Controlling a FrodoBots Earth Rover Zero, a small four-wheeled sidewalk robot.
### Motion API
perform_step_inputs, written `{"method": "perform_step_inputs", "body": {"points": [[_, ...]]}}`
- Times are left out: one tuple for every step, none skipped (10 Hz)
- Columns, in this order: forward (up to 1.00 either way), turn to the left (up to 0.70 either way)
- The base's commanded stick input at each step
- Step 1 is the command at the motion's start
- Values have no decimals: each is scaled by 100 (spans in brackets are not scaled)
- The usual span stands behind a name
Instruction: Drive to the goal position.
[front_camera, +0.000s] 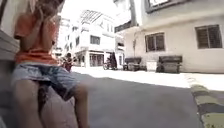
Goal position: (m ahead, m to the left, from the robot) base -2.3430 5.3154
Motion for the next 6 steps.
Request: {"method": "perform_step_inputs", "body": {"points": [[0, -70], [0, -70], [0, -70], [0, -70], [0, -70], [0, -19]]}}
